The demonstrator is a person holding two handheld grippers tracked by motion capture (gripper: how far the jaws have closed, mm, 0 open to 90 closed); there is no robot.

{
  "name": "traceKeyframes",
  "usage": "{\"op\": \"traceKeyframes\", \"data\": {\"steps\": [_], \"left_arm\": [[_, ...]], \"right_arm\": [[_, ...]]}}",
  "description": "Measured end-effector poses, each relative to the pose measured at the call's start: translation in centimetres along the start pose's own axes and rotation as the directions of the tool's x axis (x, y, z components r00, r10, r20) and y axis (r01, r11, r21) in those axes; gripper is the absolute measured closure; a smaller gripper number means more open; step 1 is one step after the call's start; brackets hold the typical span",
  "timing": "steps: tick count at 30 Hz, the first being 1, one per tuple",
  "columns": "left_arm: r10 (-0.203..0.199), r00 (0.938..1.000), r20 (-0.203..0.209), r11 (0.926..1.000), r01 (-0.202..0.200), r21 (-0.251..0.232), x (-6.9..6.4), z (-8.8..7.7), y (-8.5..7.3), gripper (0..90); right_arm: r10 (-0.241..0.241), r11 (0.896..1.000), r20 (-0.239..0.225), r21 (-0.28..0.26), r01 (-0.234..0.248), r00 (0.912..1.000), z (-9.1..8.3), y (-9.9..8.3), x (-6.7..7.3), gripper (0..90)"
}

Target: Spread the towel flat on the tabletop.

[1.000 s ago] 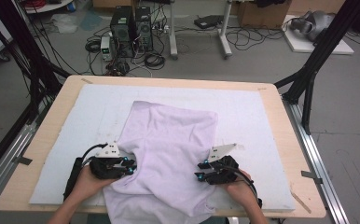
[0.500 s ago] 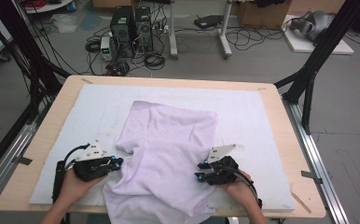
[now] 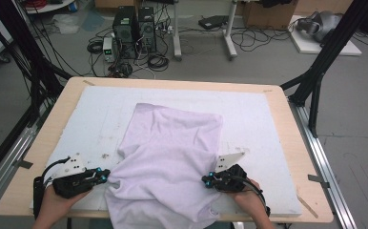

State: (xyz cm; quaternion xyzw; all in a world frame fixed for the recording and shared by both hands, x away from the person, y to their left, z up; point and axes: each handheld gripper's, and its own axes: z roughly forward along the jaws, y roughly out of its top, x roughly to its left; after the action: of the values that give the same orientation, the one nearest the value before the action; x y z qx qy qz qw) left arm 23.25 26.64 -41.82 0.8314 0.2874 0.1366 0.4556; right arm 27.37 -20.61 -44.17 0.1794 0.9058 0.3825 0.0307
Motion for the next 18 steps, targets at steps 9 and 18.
{"op": "traceKeyframes", "data": {"steps": [9,18], "left_arm": [[-0.021,0.9991,0.037,0.9997,0.021,-0.008,1.1,1.6,1.4,70.3],[-0.009,0.9956,0.093,0.9911,-0.003,0.133,2.1,7.4,1.9,73.3]], "right_arm": [[-0.046,0.993,-0.155,-0.111,0.029,0.9868,-3.6,0.7,1.5,77.4],[0.022,0.999,0.05,0.024,-0.023,0.9985,-0.7,1.1,-1.8,64.2]]}}
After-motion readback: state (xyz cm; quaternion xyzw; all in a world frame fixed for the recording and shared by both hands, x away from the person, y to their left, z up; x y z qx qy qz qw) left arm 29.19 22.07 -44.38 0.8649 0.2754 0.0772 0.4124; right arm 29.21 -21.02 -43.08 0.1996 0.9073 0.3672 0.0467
